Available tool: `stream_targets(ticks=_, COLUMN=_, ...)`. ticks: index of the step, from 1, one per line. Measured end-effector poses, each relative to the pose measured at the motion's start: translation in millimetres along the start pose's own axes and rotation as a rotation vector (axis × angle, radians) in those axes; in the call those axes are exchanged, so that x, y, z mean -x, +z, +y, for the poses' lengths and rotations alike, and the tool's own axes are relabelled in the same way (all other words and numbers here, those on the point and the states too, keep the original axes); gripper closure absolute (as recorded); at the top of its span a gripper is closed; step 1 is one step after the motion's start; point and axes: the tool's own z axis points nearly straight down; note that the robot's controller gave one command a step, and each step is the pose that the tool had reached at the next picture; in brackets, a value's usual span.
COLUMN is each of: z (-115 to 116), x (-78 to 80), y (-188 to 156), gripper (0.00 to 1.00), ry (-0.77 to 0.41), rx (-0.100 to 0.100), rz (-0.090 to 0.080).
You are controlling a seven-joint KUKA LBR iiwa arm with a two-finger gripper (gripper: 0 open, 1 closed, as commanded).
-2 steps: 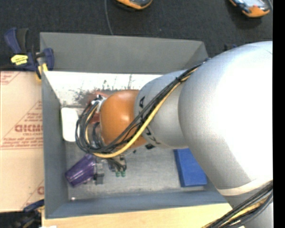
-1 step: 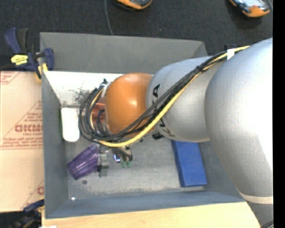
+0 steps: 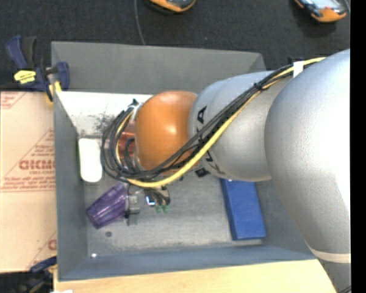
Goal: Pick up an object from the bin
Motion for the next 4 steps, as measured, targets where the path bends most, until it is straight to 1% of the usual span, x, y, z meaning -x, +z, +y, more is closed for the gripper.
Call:
stream_targets(ticks=1, z=2, x=14.8, y=80, gripper=1.0, ry=-0.22, rx=0.001, rz=-0.007)
stream_targets(ticks=2, z=2, x=23.8, y=91, gripper=1.0, ry=-0.227, rx=-0.004, rz=-0.003)
stream_targets(ticks=3, z=0, x=18.8, y=44, gripper=1.0, ry=-0.231, rx=-0.004, rz=0.002)
stream_targets(ticks=4, z=11, x=3.3, y=14, gripper=1.0, ry=-0.23, rx=-0.001, rz=-0.008)
